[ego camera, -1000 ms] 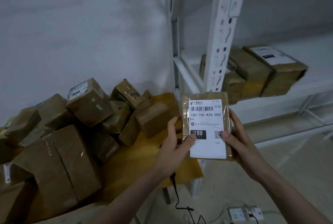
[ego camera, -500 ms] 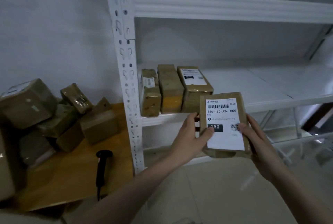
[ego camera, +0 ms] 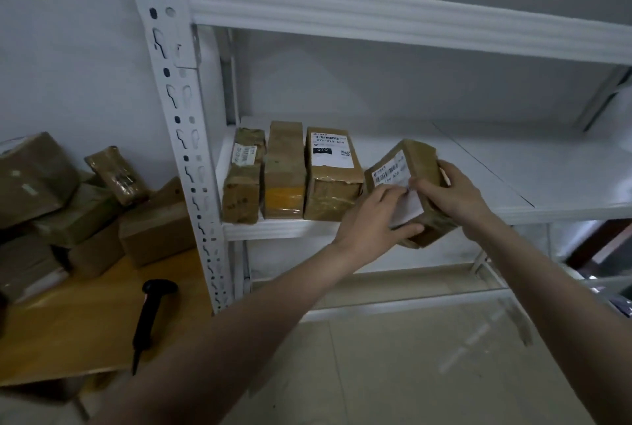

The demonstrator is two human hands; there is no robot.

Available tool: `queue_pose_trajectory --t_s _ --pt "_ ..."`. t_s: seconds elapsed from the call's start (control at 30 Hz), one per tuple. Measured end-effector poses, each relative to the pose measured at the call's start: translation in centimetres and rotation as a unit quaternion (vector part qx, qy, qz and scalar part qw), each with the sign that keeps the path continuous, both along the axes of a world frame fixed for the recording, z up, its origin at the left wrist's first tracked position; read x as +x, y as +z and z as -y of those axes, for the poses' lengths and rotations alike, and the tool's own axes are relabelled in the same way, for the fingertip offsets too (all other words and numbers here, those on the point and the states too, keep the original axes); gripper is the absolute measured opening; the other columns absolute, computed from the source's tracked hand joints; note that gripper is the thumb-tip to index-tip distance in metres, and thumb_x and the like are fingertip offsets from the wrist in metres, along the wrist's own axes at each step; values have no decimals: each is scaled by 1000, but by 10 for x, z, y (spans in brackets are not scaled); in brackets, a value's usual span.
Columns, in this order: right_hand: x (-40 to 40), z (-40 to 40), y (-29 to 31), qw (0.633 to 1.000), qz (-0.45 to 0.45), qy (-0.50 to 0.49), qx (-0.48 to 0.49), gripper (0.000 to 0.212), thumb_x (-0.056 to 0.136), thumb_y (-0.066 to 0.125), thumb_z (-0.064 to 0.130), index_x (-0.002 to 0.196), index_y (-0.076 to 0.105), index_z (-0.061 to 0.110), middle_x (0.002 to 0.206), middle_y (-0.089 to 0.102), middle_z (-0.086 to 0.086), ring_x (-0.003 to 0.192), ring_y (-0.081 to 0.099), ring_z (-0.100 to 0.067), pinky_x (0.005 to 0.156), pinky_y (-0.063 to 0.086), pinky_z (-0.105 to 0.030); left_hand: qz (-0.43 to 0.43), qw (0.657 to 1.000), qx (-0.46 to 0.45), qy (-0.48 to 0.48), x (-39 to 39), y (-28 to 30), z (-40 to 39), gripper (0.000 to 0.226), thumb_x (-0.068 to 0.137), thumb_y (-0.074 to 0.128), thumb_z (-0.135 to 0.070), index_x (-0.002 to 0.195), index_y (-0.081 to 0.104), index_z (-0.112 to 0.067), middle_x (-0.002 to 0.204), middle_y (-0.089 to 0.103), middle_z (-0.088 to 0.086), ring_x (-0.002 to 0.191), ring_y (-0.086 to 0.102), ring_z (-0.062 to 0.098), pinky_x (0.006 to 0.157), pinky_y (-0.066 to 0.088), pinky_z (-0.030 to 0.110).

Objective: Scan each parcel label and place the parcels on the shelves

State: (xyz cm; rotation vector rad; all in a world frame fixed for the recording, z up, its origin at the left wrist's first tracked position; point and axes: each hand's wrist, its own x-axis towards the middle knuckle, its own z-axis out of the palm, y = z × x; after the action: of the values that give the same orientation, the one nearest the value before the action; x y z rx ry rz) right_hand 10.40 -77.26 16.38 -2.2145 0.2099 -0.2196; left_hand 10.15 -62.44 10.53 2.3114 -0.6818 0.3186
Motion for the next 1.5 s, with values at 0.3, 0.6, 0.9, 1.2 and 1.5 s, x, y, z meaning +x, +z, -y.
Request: queue_pose_trajectory --t_s 0.3,0.6,0.9,1.2,1.5 --pt "39 -33 17 994 -47 73 -70 43 93 56 35 131 52 15 129 56 -12 109 55 -29 94 49 -43 196 964 119 136 32 -4 -12 66 74 80 -19 133 50 -14 123 58 8 101 63 26 68 56 33" --pt "72 -40 0 997 -14 71 -34 44 93 57 36 132 53 17 132 56 -9 115 54 -29 98 46 -42 215 927 226 207 53 -2 -26 50 74 79 -32 120 62 -21 117 61 2 108 56 21 87 46 33" --pt "71 -62 -5 954 135 25 -265 39 93 50 28 129 55 13 131 49 -19 119 42 -42 94 37 -49 261 937 172 156 43 -9 -77 39 83 71 -31 115 63 -10 119 62 8 108 60 23 87 51 34" --pt "8 -134 -19 878 220 162 -392 37 89 58 29 122 59 13 129 53 -15 118 46 -36 86 41 -48 266 940 191 95 -1 -17 -169 23 93 51 -31 99 63 -13 96 65 4 75 63 16 51 51 24" --pt "-51 -246 -50 858 235 350 -295 33 84 68 24 115 64 12 105 64 -6 90 63 -23 70 56 -35 145 940 279 129 -42 -62 -279 45 93 35 -44 119 62 -18 112 65 0 79 64 14 44 41 20"
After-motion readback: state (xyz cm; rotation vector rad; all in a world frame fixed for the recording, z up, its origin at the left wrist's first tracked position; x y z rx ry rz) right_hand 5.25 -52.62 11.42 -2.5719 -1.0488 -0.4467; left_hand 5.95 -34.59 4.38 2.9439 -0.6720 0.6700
